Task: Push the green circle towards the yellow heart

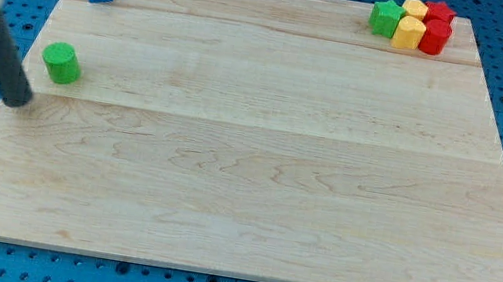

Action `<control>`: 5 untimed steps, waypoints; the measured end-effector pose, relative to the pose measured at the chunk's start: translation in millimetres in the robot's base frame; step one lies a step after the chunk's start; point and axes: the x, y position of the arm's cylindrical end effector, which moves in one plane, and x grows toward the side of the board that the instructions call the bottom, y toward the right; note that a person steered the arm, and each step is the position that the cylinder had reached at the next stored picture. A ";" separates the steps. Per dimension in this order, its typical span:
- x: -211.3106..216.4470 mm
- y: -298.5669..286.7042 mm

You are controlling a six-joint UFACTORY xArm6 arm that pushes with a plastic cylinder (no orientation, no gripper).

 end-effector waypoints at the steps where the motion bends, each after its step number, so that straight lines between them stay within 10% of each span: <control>1: -33.6 18.2; 5: -117.1 86.2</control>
